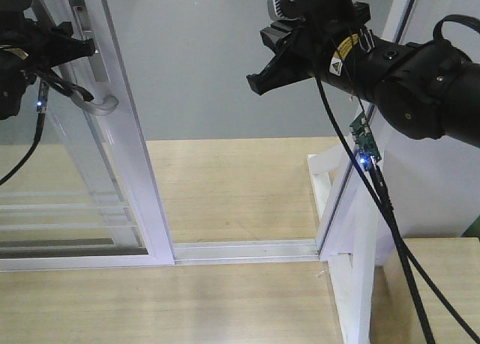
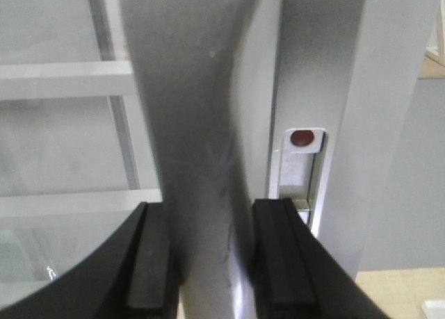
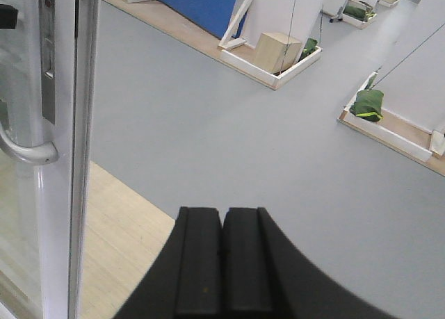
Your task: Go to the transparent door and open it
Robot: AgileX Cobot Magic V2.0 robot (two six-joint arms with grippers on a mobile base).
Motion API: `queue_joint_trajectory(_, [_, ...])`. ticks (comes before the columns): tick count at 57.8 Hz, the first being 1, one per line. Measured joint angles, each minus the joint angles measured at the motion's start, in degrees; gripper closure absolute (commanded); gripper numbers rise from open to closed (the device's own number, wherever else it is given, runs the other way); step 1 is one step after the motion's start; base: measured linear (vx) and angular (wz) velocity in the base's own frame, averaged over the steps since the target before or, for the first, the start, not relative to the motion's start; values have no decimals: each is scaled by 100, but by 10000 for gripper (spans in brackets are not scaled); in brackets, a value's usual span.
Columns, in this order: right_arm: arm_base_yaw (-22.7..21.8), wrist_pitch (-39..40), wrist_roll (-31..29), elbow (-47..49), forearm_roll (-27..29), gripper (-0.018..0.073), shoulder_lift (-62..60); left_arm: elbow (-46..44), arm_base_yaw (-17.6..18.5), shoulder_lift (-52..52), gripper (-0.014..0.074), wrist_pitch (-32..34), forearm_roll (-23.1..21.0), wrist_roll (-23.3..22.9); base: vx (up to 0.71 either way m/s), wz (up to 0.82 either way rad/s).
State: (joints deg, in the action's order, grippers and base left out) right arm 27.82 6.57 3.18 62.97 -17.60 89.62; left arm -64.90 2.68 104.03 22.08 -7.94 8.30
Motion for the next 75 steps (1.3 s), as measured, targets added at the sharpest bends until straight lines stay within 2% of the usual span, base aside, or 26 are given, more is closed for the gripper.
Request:
queue_joint_trajectory(16, [0, 0, 0, 0, 0, 568, 0, -56, -328, -115, 603, -463, 313, -28, 0, 0])
queue_joint_trajectory(33, [0, 22, -5, 0, 0, 568, 145, -73, -758, -209, 602, -712, 118, -23, 0, 0])
queue_joint_trajectory(41, [0, 33, -5, 0, 0, 568, 157, 269, -904, -542, 602, -830, 47, -8, 0, 0])
queue_joint_trajectory(49, [0, 6, -5, 0, 5, 568, 157, 1210, -884, -1254, 602, -796, 224, 35, 0, 0])
queue_joint_trajectory(63, [0, -657, 0, -5, 25, 568, -420, 2692, -864, -2898, 602, -592, 373, -17, 0, 0])
queue_joint_trajectory(71, [0, -1367, 0, -12, 31, 568, -1221, 3305, -746, -4197, 602, -1076, 428, -23, 0, 0])
queue_joint_trajectory(75, [0, -1459, 0, -187, 39, 568, -1653, 3456, -605, -4719, 602, -1428, 559, -23, 0, 0])
